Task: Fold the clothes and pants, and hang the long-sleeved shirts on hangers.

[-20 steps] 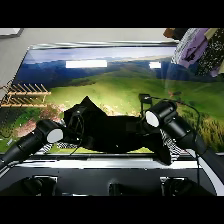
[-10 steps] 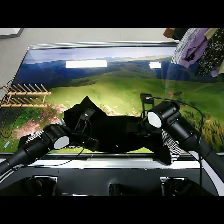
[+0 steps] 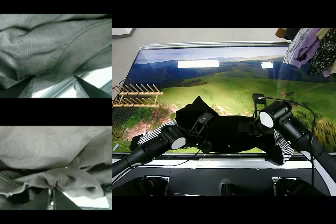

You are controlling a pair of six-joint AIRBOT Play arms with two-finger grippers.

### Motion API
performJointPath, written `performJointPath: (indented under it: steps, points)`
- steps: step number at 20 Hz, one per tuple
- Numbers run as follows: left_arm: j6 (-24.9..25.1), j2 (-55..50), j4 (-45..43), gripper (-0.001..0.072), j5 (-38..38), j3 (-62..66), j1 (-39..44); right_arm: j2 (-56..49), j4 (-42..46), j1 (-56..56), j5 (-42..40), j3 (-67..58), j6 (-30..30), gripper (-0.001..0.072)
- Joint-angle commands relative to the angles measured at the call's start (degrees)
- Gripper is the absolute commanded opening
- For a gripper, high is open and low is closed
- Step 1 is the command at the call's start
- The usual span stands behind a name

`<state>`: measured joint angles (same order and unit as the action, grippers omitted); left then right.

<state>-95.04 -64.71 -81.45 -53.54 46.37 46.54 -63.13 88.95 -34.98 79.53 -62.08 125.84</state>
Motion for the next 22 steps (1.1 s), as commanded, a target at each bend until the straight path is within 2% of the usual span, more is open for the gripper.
performJointPath:
  steps: [1,4,5,6,7,10,15,20,22]
  points:
    - [0.8,-0.6,-1.2,0.0554,-0.5,-0.1,0.0,0.0,0.0,0.0,-0.2,0.0,1.0,0.0036]
    - [0.3,-2.6,-1.8,0.0543,5.2,-0.3,-0.4,0.0,0.0,0.0,-0.3,0.0,1.0,0.0036]
    - [-0.2,-3.4,-1.5,0.0432,6.8,-0.3,-0.4,0.0,0.0,0.0,-0.3,0.0,1.0,0.0036]
    - [-0.3,-4.2,-1.2,0.0194,7.6,-0.3,-0.4,0.0,-0.3,0.0,-0.2,0.0,1.1,0.0036]
    - [-0.3,-4.8,-0.8,0.0025,8.0,-0.3,-0.4,0.0,-0.3,0.0,0.1,0.0,1.5,0.0036]
    - [-1.2,-4.4,0.3,0.0022,6.5,1.0,-1.6,0.0,-0.2,0.0,0.8,-0.1,1.5,0.0036]
    - [-1.2,-1.6,7.2,0.0021,-0.6,8.7,-9.0,2.0,-0.2,0.0,1.1,-0.1,1.5,0.0036]
    - [-1.2,-1.0,13.8,0.0021,-14.0,20.5,-15.8,4.5,-5.0,0.0,0.8,-0.3,-2.7,0.0035]
    - [-3.2,-1.0,14.4,0.0021,-20.5,25.7,-17.6,4.7,-5.2,0.0,-1.0,-2.1,-3.3,0.0034]
